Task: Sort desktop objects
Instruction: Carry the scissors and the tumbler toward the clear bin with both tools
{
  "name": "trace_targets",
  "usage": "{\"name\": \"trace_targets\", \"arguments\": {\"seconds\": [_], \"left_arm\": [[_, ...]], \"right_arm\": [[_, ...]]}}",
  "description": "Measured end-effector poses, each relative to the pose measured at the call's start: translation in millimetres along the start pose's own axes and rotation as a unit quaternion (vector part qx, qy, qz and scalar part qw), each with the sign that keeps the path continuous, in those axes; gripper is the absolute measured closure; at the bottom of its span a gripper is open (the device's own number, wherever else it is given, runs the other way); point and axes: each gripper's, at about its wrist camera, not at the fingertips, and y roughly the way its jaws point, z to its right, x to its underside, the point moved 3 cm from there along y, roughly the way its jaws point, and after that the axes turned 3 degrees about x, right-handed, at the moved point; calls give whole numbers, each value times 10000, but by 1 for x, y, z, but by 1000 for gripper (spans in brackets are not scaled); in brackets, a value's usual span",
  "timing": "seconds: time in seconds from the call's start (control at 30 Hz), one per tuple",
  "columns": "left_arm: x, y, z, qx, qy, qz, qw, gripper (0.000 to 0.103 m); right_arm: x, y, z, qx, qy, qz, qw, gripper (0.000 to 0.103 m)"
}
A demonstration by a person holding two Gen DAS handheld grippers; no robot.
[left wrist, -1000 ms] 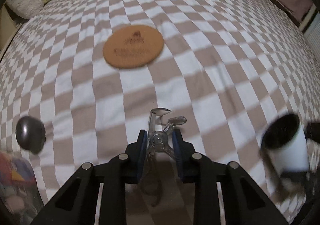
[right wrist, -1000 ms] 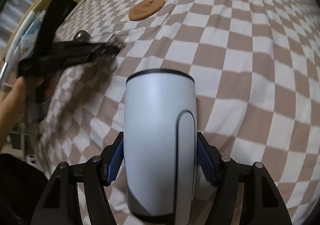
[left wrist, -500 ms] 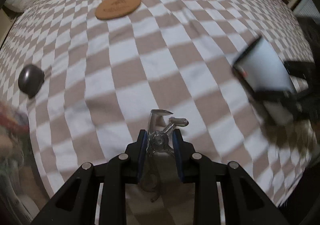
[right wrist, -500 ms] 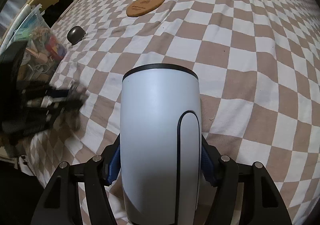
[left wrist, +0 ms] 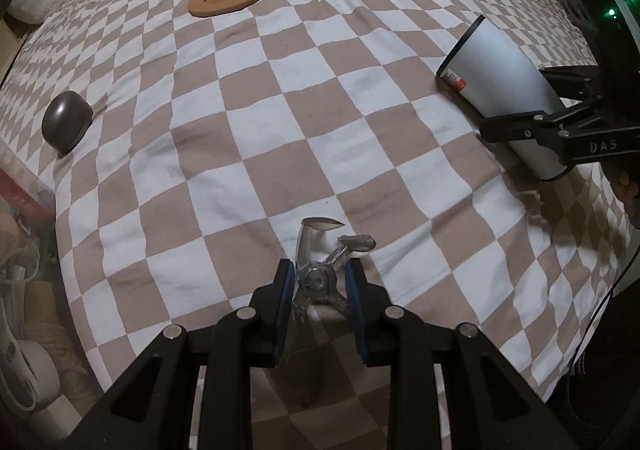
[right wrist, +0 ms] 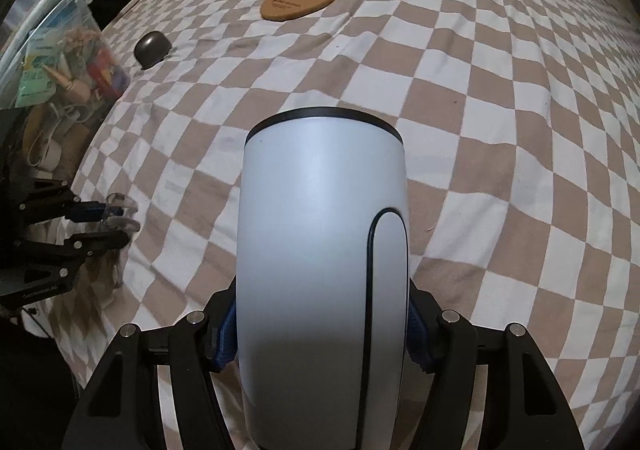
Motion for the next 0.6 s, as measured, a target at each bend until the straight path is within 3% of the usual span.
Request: {"name": "trace_targets", "arguments": {"seconds": [0.37,0.43,0.6], "left_arm": [[11,-42,6,53,61,497,9987,78],[14,-56,43,43,61,597,9982,78],[35,-84,55,66,-56,864,9962,78]], "right_arm": [[3,-29,-20,-415,155,-41,9990,36],[3,-38,-22,-471,233,-17,9986,36],[2,-69,-30,-477,254,216,9983,36]]}}
